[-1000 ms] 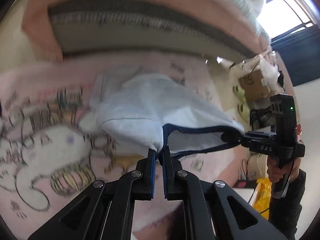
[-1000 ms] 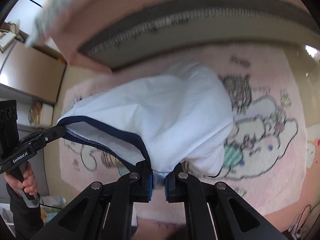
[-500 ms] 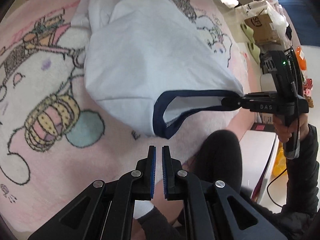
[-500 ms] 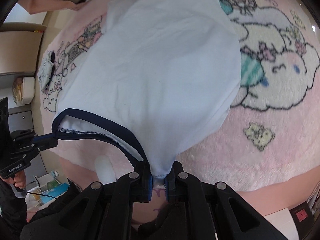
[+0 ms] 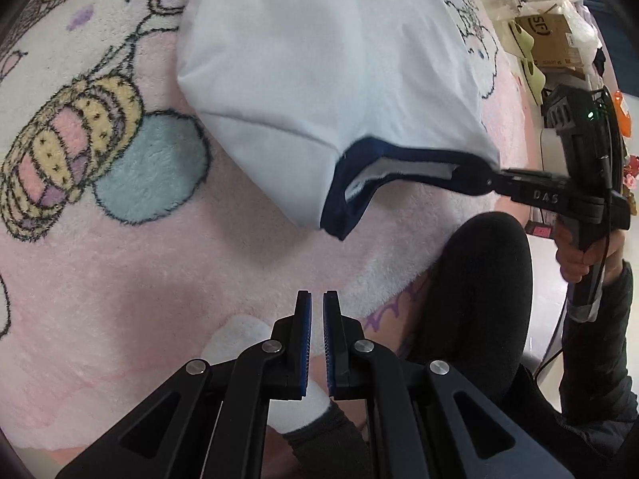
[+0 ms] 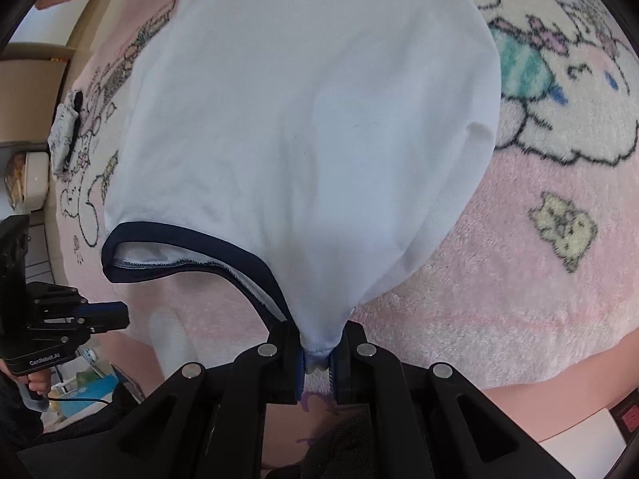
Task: Fold clothes
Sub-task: 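Open the right gripper to release the shirt onto the rug, then grasp the shirt body with the left gripper while the right gripper grasps the navy collar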
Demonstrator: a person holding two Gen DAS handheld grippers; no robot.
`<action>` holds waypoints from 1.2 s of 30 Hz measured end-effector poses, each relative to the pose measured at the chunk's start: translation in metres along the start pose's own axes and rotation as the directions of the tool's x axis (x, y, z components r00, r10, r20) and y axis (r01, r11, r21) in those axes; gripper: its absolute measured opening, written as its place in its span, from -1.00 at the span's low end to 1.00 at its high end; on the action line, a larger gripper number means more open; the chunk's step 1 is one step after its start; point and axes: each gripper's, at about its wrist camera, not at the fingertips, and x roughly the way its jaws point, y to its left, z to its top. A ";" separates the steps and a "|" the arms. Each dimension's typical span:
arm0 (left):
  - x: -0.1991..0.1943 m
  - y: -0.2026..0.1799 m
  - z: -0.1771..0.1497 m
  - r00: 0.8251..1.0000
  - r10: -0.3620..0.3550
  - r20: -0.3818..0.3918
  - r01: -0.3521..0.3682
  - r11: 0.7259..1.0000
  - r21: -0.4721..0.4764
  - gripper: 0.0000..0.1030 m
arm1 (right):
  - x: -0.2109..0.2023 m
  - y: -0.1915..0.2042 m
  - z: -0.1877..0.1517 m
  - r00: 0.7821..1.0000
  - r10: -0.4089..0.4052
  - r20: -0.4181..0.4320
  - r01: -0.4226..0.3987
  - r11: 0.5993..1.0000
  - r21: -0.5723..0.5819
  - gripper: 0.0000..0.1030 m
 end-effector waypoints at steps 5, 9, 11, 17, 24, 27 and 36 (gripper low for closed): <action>-0.013 -0.003 0.004 0.988 0.115 0.107 -0.118 0.993 0.024 -0.90 | 0.016 -0.014 -0.007 1.000 0.003 -0.001 -0.003 0.999 0.044 -0.86; -0.022 -0.012 0.012 0.968 0.172 0.185 -0.187 0.980 0.069 -0.89 | 0.014 -0.018 -0.013 1.000 -0.023 0.013 0.022 0.996 0.083 -0.80; -0.022 -0.015 0.016 0.973 0.141 0.184 -0.159 0.984 0.086 -0.86 | 0.008 -0.019 -0.008 0.999 -0.031 0.033 0.027 0.994 0.110 -0.35; -0.023 -0.007 0.026 0.978 0.066 0.199 -0.078 0.996 0.053 0.43 | -0.023 -0.034 -0.029 0.982 0.124 0.145 -0.152 0.968 0.199 0.40; -0.033 0.030 0.032 0.955 -0.124 0.271 0.151 0.985 -0.083 0.74 | -0.053 -0.100 -0.034 0.897 0.242 0.369 -0.372 0.864 0.338 0.43; -0.032 0.044 0.037 0.937 -0.150 0.315 0.200 0.971 -0.133 0.74 | -0.050 -0.130 -0.030 0.854 0.271 0.443 -0.463 0.785 0.412 0.44; -0.017 0.128 0.039 0.817 -0.316 0.482 0.513 0.781 -0.357 0.74 | -0.005 -0.146 -0.035 0.755 0.354 0.552 -0.631 0.619 0.467 0.44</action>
